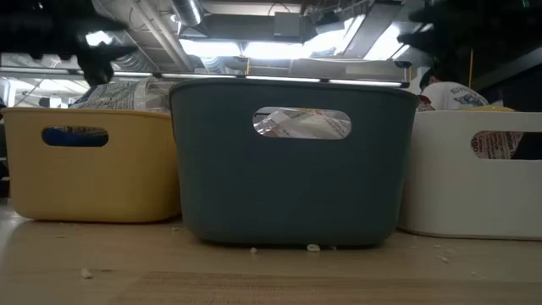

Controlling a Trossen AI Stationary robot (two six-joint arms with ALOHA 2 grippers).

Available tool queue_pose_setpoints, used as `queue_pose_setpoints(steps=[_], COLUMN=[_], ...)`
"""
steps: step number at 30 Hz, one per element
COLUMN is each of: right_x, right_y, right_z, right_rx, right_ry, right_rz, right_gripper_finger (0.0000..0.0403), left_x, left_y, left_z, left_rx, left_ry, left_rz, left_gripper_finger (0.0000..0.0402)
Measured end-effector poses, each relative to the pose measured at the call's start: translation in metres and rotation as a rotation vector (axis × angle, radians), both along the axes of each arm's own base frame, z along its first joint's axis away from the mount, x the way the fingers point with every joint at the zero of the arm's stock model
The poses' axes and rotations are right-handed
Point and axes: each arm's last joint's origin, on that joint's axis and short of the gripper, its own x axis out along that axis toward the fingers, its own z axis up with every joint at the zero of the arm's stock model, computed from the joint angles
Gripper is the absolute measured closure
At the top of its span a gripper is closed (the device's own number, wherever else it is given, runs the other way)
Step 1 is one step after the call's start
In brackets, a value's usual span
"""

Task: Sort Maruchan noodles
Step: Return to Home Position

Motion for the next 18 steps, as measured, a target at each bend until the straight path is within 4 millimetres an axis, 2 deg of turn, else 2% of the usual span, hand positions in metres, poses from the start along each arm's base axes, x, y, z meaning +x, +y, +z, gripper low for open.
queue_pose_setpoints(steps=[4,7,10,14,18], right_x=[-0.009,-0.019,-0.031,-0.059,-0.059], right_y=[-0.002,-0.005,-0.009,-0.014,-0.014], right_z=[-0.031,-0.04,-0.033,-0.01,-0.015], right_rx=[0.01,0.038,0.041,0.009,-0.008], right_ry=[-0.05,-0.083,-0.134,-0.184,-0.091], right_rz=[-0.019,-0.099,-0.177,-0.196,-0.194], right_gripper_finger=[0.0212,0.0212,0.0212,0.0212,0.0212], left_x=[0.01,0.015,0.015,0.014,0.015], left_y=[0.002,0.003,0.003,0.002,0.0], left_z=[-0.025,-0.044,-0.04,-0.035,-0.037], left_rx=[-0.007,-0.046,-0.014,0.042,0.084], left_ry=[0.001,-0.009,-0.029,-0.089,-0.072], left_rz=[-0.011,-0.019,0.0,-0.029,-0.076], left_gripper_finger=[0.0246,0.0246,0.0246,0.0246,0.0246])
